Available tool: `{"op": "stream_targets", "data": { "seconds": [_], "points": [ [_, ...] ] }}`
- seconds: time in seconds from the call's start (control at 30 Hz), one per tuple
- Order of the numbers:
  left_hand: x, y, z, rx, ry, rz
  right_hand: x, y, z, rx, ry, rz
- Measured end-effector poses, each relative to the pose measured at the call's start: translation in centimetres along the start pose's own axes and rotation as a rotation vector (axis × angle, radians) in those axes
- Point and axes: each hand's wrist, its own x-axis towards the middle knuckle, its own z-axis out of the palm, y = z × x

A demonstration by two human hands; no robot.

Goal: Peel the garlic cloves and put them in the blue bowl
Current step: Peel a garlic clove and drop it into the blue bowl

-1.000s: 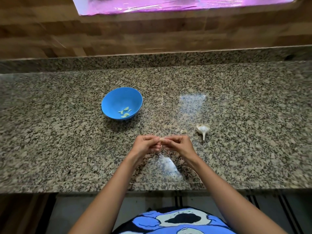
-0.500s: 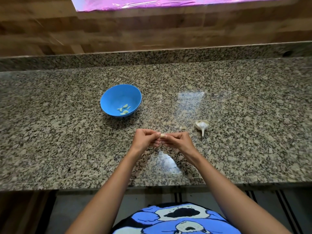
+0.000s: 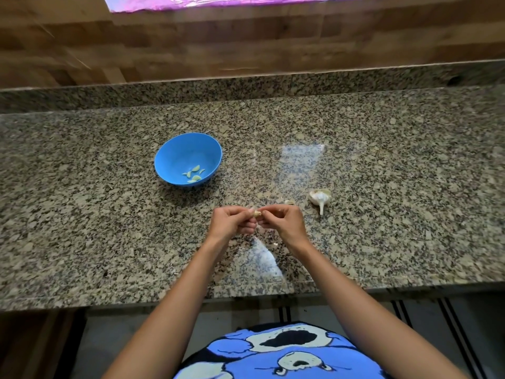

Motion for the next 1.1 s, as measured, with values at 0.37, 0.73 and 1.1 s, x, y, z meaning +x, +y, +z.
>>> {"op": "stream_targets", "data": {
  "seconds": [0.37,0.73,1.1],
  "points": [
    [0.1,-1.4,0.2,0.588,0.121,0.467,0.7,-0.1,0.0,-0.005,-0.022,0.147],
    [0.2,-0.4,-0.6,-0.718,0.138,0.020,0.2,-0.2,-0.6,0.144,0.037,0.219],
    [-0.3,-1.0,-0.7,-0.402,0.071,0.021,0.8,0.4,0.6,-0.415,0.005,-0.033]
  ]
}}
